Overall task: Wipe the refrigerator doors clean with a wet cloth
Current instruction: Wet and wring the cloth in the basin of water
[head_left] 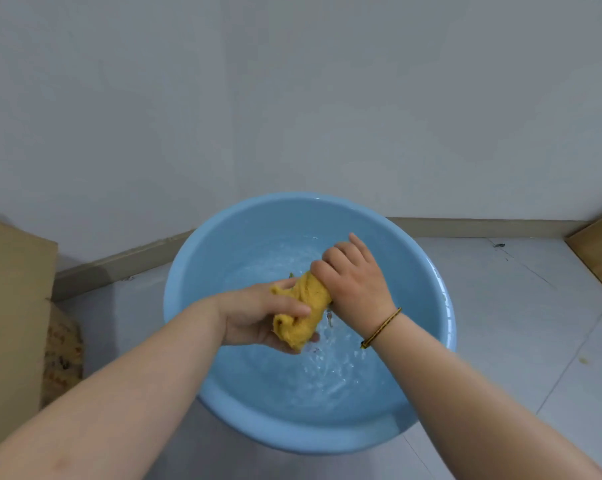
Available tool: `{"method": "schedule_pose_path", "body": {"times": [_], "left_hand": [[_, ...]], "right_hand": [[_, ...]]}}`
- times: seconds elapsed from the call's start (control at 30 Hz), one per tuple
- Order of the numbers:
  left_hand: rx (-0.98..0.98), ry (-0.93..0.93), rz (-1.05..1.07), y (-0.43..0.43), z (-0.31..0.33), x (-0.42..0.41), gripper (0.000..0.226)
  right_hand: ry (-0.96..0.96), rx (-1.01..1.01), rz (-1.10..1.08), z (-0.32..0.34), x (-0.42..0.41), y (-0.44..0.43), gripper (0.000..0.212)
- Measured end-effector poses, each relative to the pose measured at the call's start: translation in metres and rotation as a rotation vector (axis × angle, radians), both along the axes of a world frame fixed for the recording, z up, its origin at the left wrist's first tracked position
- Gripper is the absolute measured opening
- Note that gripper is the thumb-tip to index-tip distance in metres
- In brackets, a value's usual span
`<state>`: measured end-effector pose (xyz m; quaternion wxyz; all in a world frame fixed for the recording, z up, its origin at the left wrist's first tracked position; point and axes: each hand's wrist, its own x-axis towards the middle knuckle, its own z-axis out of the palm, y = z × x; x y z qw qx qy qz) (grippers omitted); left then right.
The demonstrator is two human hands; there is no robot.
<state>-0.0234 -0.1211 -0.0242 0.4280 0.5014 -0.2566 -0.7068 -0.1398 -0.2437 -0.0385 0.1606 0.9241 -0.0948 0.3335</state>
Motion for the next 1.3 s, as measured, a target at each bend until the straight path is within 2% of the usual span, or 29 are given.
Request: {"method": "schedule_pose_path", "body": {"times": [0.07, 0.13, 0.2, 0.27, 0.37, 0.4, 0.5, 0.63, 0.7, 0.77, 0.8, 0.83, 0.87, 0.9, 1.0, 1.07, 1.1, 1.13, 1.2, 1.27, 1.3], "left_hand": [[0.046, -0.292, -0.158, 0.000, 0.002, -0.009, 0.021], [0.063, -0.554, -0.162, -0.003, 0.000, -0.014, 0.018], [0.044, -0.684, -0.090, -0.008, -0.005, -0.017, 0.021], [0.032, -0.740, -0.051, -0.009, -0.008, -0.021, 0.024], [0.063, -0.727, 0.010, -0.012, -0.008, -0.031, 0.028], [0.077, -0.816, 0.020, -0.013, -0.009, -0.032, 0.029], [0.104, -1.358, -0.006, -0.016, -0.011, -0.027, 0.021], [-0.012, -1.785, -0.150, -0.017, -0.016, -0.015, 0.021], [-0.103, -1.923, -0.278, -0.015, -0.017, -0.011, 0.022], [-0.398, -2.114, -0.255, -0.012, -0.021, -0.008, 0.027], [-0.426, -2.156, -0.263, -0.010, -0.017, -0.008, 0.035], [-0.471, -2.179, -0.233, -0.009, -0.013, -0.008, 0.041], [-0.528, -2.178, -0.200, -0.008, -0.013, -0.007, 0.043], [-0.568, -2.147, -0.169, -0.010, -0.019, -0.006, 0.043], [-0.556, -2.076, -0.198, -0.011, -0.016, -0.012, 0.047], [-0.275, -1.959, -0.123, -0.014, -0.017, -0.013, 0.067], [-0.078, -1.815, -0.116, -0.012, -0.016, -0.013, 0.080], [0.109, -1.593, -0.117, -0.008, -0.011, -0.013, 0.089], [0.215, -1.066, 0.078, 0.000, -0.004, -0.012, 0.091], [0.237, -0.404, 0.337, 0.000, 0.002, -0.013, 0.061], [0.245, -0.175, 0.456, -0.003, 0.004, -0.016, 0.040]], "right_hand": [[0.139, -0.038, 0.057, 0.004, 0.003, -0.003, 0.036], [0.371, -0.003, 0.005, 0.016, 0.006, 0.003, 0.055], [0.649, 0.057, -0.074, 0.025, 0.005, 0.008, 0.069], [0.787, 0.146, -0.123, 0.023, 0.004, 0.008, 0.068], [0.771, 0.183, -0.144, 0.018, 0.006, 0.010, 0.058], [0.746, 0.203, -0.143, 0.017, 0.006, 0.010, 0.052], [0.764, 0.319, -0.233, 0.018, 0.011, 0.014, 0.031], [0.849, 0.626, -0.324, 0.017, 0.020, 0.023, 0.009], [0.916, 0.859, -0.298, 0.014, 0.018, 0.023, 0.025], [0.898, 1.252, -0.276, 0.014, 0.008, 0.020, 0.022], [0.867, 1.417, -0.254, 0.016, 0.003, 0.018, 0.021], [0.862, 1.531, -0.216, 0.017, -0.001, 0.017, 0.033], [0.871, 1.621, -0.187, 0.019, -0.004, 0.016, 0.045], [0.888, 1.677, -0.174, 0.020, -0.006, 0.014, 0.049], [0.886, 1.632, -0.234, 0.027, -0.004, 0.013, 0.022], [0.805, 1.440, -0.335, 0.028, -0.002, 0.013, 0.020], [0.774, 1.309, -0.376, 0.027, -0.001, 0.013, 0.019], [0.764, 1.145, -0.418, 0.027, -0.002, 0.014, 0.017], [0.678, 0.743, -0.481, 0.021, -0.003, 0.018, 0.014], [0.443, 0.345, -0.408, 0.011, -0.006, 0.019, 0.026], [0.334, 0.221, -0.362, 0.004, -0.006, 0.018, 0.034]]}}
